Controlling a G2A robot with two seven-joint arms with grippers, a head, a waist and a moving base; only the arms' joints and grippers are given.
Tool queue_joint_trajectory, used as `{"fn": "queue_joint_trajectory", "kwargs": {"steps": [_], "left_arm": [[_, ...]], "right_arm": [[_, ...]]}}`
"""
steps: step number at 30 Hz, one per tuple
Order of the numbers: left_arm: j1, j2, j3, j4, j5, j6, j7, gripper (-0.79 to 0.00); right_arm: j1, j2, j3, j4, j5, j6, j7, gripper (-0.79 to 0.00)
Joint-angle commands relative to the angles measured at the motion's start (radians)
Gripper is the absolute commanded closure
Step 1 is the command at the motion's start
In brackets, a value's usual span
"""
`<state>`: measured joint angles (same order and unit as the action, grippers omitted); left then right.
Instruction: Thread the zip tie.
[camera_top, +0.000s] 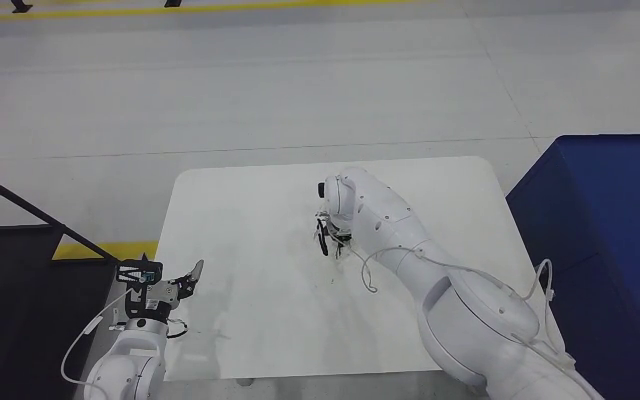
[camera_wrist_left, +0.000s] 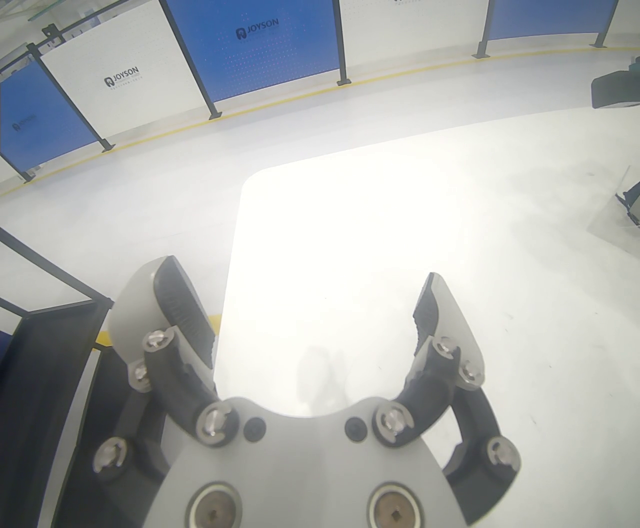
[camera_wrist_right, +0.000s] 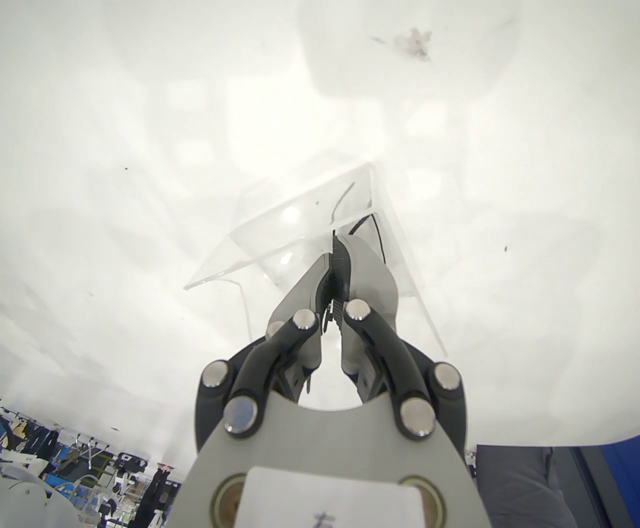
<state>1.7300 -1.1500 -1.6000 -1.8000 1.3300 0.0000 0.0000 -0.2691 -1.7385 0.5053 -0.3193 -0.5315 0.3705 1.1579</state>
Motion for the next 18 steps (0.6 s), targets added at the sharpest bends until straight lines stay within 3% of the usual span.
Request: {"fn": "queue_joint_trajectory", "kwargs": {"steps": [1,18], "left_arm": [[0.0,0.0,0.0,0.0,0.0,0.0,0.0,-0.785],[0.0,0.0,0.0,0.0,0.0,0.0,0.0,-0.785]], "right_arm": [[0.003,-0.001,0.004,-0.001,0.001,-0.004,0.001,0.0],[0.038,0.041,0.083,-0.044,0.033,-0.072,0.042,0.0]]}}
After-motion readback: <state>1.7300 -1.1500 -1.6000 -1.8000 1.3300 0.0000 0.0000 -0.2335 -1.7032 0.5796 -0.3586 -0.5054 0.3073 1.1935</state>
